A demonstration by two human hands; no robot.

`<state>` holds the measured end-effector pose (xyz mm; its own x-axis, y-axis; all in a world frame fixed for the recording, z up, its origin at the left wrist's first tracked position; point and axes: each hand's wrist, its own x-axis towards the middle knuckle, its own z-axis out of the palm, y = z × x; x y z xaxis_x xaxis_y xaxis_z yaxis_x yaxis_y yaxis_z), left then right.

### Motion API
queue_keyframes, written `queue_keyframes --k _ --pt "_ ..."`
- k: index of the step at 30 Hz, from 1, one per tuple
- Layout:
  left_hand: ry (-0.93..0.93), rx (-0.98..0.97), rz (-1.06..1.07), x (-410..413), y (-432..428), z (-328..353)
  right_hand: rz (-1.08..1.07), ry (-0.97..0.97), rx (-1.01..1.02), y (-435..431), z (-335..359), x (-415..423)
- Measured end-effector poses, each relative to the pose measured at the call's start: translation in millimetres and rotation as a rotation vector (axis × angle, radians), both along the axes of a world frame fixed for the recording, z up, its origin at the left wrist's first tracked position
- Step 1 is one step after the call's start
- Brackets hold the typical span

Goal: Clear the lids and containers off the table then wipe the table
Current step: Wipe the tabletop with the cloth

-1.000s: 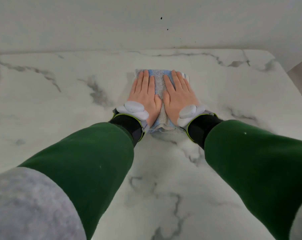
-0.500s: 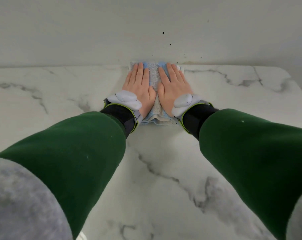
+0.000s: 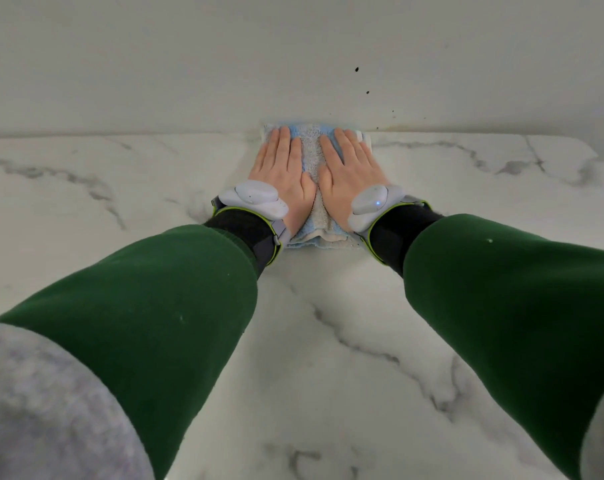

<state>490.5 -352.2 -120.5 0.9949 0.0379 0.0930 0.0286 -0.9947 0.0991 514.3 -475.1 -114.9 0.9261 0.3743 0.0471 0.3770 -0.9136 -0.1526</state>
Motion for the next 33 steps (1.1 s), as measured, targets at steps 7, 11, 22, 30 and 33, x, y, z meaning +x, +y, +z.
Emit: queue_keyframes --k 7,11,22,30,33 --pt "0.009 0.007 0.009 -16.8 63.9 0.8 0.021 0.007 0.010 63.1 -1.2 -14.0" --pt "-0.004 -0.005 0.011 -18.9 96.2 0.6 0.028 0.011 0.015 94.8 0.5 -16.7" --pt "0.034 -0.006 0.016 -45.0 104.3 5.4 0.033 0.066 0.025 101.7 5.8 -46.0" --pt "0.065 -0.015 0.016 -103.5 89.5 10.3 0.063 0.062 -0.007 85.5 6.0 -98.3" --pt "0.079 -0.014 -0.006 -128.2 85.1 10.2 0.048 0.066 -0.004 80.0 4.4 -123.6"
